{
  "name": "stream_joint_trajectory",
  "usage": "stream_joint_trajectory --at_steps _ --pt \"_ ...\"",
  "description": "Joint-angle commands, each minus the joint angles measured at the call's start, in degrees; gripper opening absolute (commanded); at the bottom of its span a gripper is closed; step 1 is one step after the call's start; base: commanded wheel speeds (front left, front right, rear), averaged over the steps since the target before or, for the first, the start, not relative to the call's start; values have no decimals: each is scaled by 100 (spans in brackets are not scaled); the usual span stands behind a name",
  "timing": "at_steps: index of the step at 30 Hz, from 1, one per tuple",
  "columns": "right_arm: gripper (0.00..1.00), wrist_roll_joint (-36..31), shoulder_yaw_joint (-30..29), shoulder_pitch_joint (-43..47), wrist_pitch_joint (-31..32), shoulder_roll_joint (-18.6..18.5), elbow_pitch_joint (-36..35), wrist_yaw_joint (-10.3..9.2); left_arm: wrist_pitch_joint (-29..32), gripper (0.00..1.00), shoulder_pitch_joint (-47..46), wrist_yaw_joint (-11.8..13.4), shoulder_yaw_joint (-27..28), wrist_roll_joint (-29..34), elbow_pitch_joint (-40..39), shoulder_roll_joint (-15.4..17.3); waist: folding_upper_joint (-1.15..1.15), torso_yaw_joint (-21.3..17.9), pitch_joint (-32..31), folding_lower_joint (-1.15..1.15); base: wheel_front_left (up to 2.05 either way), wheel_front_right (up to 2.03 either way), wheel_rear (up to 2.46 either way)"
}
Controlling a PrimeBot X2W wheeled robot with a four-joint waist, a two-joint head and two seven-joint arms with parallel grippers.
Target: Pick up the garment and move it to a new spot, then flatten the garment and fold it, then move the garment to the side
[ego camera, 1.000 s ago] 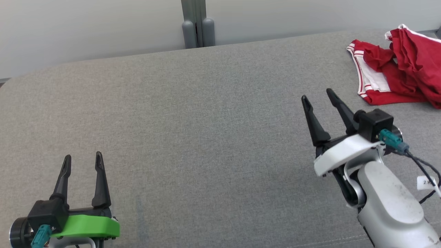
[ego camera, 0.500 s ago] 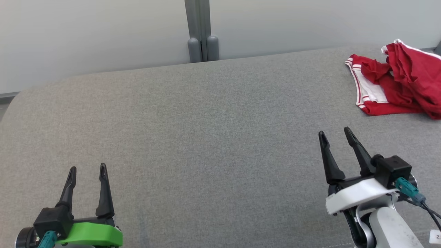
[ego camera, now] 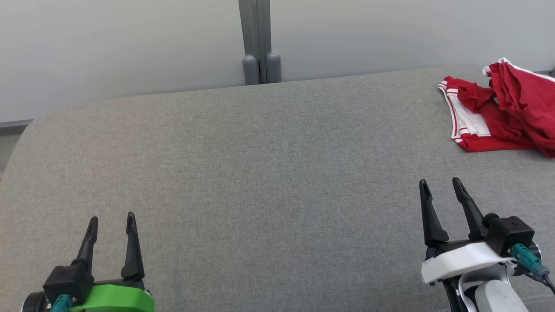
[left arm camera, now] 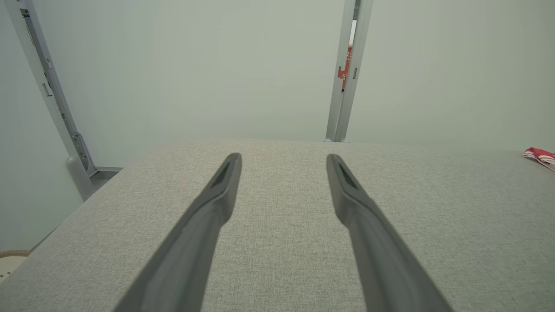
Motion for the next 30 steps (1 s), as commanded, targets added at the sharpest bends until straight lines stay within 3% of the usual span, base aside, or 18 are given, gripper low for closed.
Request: stream_joint_trajectory --at_steps 1,6,7,11,30 --pt "100 -53 -30 62 -11 7 -9 -11 -16 100 -3 -25 22 -26 15 -3 0 9 -10 0 0 0 0" --pt "100 -84 -41 99 -11 45 26 -11 -16 100 15 3 47 -43 70 -12 0 15 -39 0 0 0 0" --pt "0 -27 -35 25 1 52 36 1 2 0 0 -16 20 -39 77 -2 0 16 -38 0 0 0 0" --pt "0 28 -27 122 20 89 216 1 56 0 24 -16 3 -81 297 -27 0 17 -38 0 0 0 0" --pt "0 1960 -222 -6 537 112 276 0 571 0 -186 -59 71 -2059 327 -49 0 17 -26 0 0 0 0"
